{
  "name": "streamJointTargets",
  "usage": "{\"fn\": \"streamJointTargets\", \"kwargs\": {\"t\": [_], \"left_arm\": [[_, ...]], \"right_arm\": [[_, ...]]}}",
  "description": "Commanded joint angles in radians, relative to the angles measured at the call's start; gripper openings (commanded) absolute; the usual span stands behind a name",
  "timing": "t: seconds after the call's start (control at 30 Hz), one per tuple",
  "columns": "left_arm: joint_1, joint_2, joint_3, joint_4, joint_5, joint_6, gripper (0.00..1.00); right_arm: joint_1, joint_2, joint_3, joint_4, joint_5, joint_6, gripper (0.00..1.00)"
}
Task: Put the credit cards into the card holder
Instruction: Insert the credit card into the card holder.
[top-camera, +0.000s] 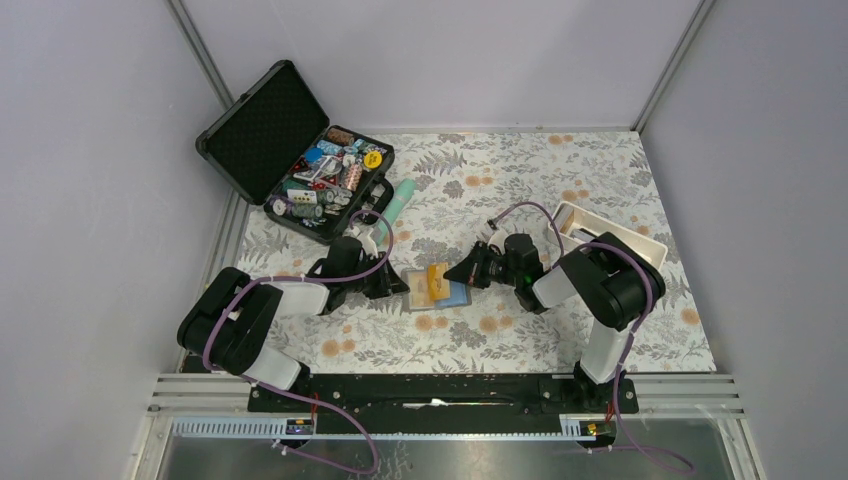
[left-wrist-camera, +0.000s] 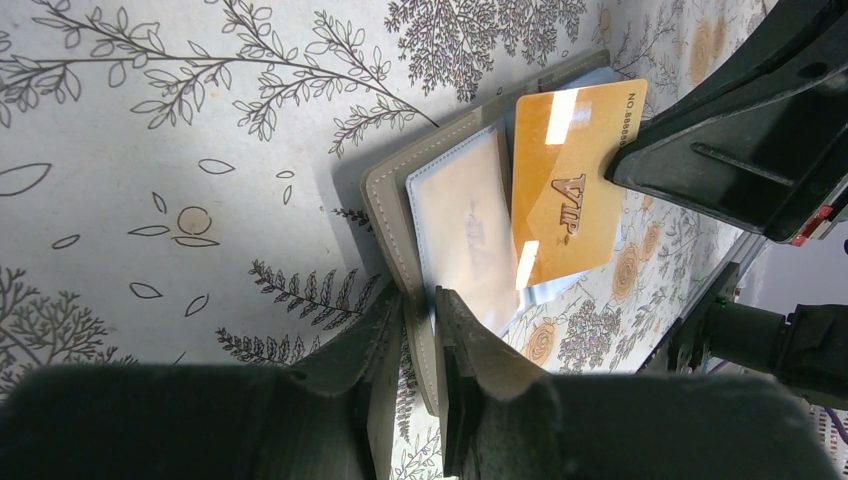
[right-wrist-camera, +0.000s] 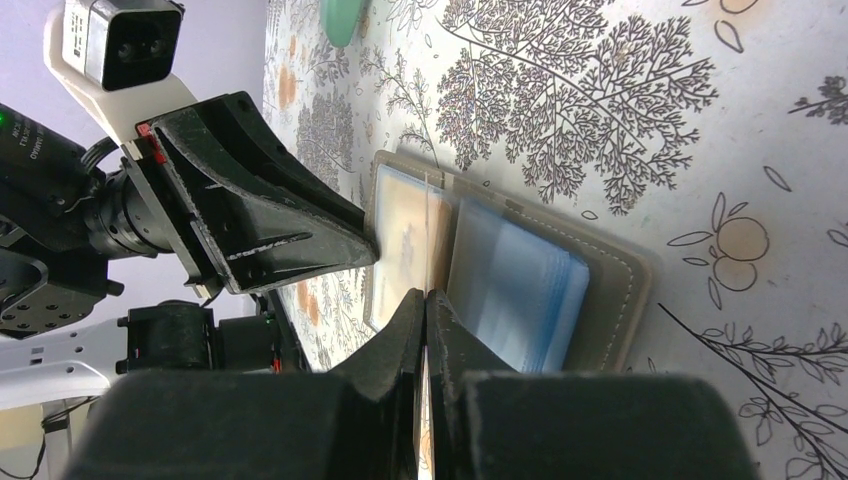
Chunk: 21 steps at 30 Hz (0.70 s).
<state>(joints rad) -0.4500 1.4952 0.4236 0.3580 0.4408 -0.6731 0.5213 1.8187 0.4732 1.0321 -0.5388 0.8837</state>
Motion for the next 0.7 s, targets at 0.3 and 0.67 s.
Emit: {"fn": "streamJointTargets", "kwargs": {"t": [0.3, 0.67], "left_arm": [[-0.003, -0.026, 0.007, -0.048, -0.051, 0.034, 0.2], [-0.003, -0.027, 0.007, -0.049, -0.051, 0.035, 0.19]], "right_arm": [[0.026, 0.0, -0.034, 0.025, 0.029, 0.013, 0.0], [0.034, 0.017, -0.011, -0.052, 0.048, 0.018, 0.0]]}}
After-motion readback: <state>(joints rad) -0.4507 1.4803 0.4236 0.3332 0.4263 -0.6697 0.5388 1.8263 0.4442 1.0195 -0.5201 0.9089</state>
